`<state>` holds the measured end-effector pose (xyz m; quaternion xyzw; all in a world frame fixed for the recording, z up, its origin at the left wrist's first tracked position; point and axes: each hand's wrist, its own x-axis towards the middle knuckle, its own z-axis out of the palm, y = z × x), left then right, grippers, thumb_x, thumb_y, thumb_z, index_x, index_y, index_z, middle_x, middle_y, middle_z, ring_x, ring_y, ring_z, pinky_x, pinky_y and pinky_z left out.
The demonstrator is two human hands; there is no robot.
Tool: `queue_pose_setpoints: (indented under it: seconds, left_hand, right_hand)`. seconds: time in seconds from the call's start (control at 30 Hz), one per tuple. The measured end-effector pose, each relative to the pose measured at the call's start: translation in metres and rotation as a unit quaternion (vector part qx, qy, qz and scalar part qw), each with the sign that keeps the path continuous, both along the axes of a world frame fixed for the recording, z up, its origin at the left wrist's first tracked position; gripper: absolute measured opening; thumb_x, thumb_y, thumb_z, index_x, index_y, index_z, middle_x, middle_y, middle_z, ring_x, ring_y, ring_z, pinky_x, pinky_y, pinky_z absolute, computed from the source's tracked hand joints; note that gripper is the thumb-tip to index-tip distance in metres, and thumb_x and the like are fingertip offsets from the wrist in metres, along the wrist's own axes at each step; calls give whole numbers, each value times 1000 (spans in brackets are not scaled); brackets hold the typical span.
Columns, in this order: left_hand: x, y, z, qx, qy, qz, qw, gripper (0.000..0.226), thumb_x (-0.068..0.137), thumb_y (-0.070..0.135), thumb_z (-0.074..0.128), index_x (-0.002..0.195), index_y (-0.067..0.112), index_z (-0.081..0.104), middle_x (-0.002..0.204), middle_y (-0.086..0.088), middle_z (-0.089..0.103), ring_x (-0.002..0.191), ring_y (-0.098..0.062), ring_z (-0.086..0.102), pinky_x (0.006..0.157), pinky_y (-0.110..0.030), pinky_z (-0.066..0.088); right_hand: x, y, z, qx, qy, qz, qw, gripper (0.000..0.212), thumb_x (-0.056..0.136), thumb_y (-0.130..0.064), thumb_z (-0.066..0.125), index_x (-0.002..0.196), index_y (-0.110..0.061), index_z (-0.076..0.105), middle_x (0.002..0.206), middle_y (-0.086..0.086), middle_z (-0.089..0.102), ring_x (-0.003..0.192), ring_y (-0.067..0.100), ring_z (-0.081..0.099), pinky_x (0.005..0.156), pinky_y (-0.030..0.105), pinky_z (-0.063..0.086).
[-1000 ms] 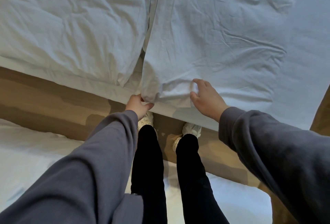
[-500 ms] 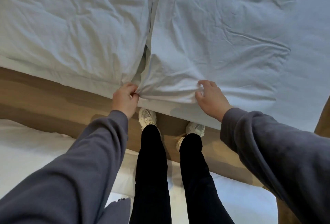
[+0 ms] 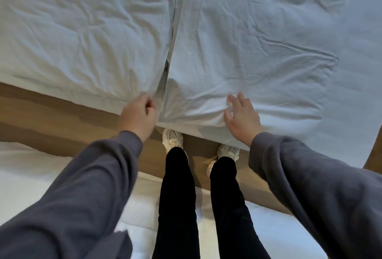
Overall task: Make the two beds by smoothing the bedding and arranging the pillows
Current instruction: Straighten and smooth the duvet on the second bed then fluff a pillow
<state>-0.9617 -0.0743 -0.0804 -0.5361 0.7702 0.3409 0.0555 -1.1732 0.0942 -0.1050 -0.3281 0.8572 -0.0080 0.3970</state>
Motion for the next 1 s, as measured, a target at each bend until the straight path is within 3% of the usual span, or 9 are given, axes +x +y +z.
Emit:
queue_pose_setpoints:
  seconds: [0.1,0.17,0.23,0.3,0.33,0.4,0.6,0.8,1.0]
  left_hand:
    - [-53,16,13,-144,129,-138,971,9,75,6,49,78,9,57,81,-8,56,81,-25,48,70,-34,37]
    - [-90,24,6,-201,171,-232,937,19,73,9,54,89,10,63,101,-9,63,101,-24,51,86,-38,39]
    - [-123,29,-13,-208,93,-319,920,40,82,20,48,120,14,60,140,-13,50,136,-28,38,111,-49,26]
    - [-137,24,-52,-208,-45,-383,899,60,92,39,35,149,23,31,162,-12,12,149,-33,6,116,-59,2]
    - [-133,18,-79,-201,-85,-388,895,65,93,47,33,154,28,18,163,-9,-1,149,-35,-3,115,-62,-3]
    - [-111,0,-133,-187,-122,-338,914,71,92,58,33,154,35,8,163,-6,-7,147,-40,-7,113,-66,-3]
    - [-84,-6,-223,-216,-170,-313,909,73,92,58,27,155,28,5,162,-15,-4,144,-47,5,113,-66,0]
    - [-92,-3,-170,-183,-177,-287,923,75,87,52,29,153,19,16,161,-19,4,146,-43,3,114,-64,5]
    - [-200,-8,-99,-252,-41,-304,918,79,88,49,33,155,20,3,161,-19,-3,147,-43,-4,113,-65,-2]
  right_hand:
    - [2,-1,-5,15,33,5,999,57,101,-35,32,154,-32,12,164,1,-2,150,27,-4,114,63,9]
    - [-5,-10,-11,-14,70,13,997,59,102,-39,28,155,-36,2,163,-2,-13,149,24,-15,115,64,-2]
    - [-16,-19,-27,-49,118,38,991,60,101,-42,25,154,-38,-2,162,-2,-17,149,23,-18,114,65,-7]
    - [-31,-17,-55,-63,171,61,981,61,99,-46,24,155,-36,1,163,0,-12,150,25,-14,112,68,-6]
    - [-40,-10,-73,-62,198,67,976,63,97,-48,23,155,-35,3,164,1,-8,150,27,-10,111,70,-4]
    - [-57,15,-112,-52,241,82,966,67,94,-52,25,155,-33,4,164,4,-3,150,29,-4,111,71,0]
    - [-66,44,-207,-104,287,93,948,71,89,-45,42,154,-27,19,162,11,14,149,34,9,109,71,2]
    - [-75,49,-158,-97,239,120,959,69,92,-50,34,155,-29,14,163,9,6,150,33,3,110,72,6]
    - [-155,-1,-99,-126,290,78,946,70,93,-53,30,155,-34,6,164,9,1,149,36,-2,110,71,1]
